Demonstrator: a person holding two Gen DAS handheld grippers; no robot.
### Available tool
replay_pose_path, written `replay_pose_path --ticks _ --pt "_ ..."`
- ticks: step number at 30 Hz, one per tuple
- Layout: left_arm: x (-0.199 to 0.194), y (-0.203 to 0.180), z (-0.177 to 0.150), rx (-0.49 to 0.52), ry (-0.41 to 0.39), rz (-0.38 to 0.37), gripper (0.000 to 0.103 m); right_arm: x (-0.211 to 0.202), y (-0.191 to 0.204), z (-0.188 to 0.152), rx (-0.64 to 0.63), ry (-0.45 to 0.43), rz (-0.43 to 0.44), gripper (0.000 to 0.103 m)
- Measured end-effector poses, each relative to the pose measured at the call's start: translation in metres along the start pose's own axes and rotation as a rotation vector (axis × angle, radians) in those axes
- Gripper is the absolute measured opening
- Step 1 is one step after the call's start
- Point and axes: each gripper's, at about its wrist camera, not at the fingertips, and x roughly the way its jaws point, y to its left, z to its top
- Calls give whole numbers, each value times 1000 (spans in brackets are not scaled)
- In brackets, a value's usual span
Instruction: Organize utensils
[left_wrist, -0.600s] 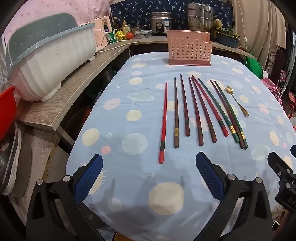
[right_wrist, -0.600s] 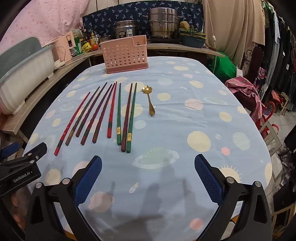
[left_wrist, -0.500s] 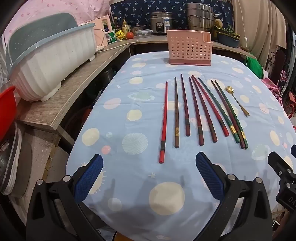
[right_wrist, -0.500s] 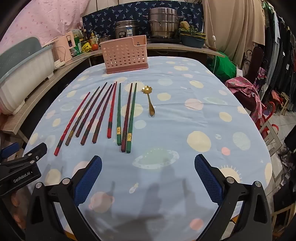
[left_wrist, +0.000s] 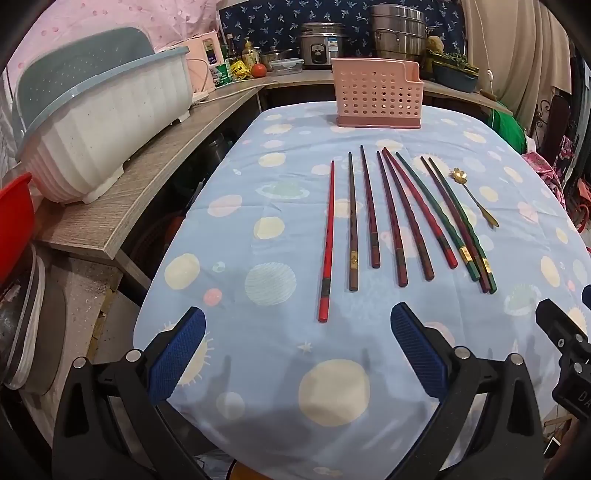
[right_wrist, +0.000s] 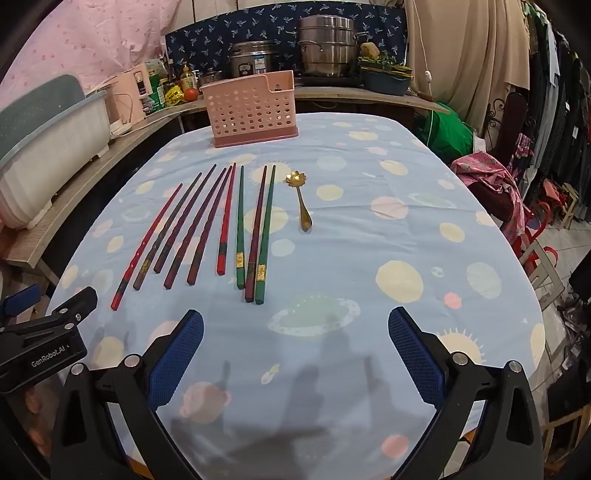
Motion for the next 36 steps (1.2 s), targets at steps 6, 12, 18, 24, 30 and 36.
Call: replay_pose_path --ticks 6,12,18,24,30,36 --pt "0 0 0 1 0 1 96 0 0 0 1 -1 0 96" --pt "-1 0 -1 -1 0 0 96 1 0 -1 5 -1 -1 96" --pt "-1 1 -2 -1 2 -2 96 0 0 -1 5 -2 0 96" --pt "-1 1 -3 0 4 -3 96 0 0 -1 6 -2 1 96" --pt "-1 1 -5 4 7 -6 96 0 0 -2 6 -2 2 96" --pt "-1 1 -5 4 6 -6 96 0 0 -2 7 -2 2 96"
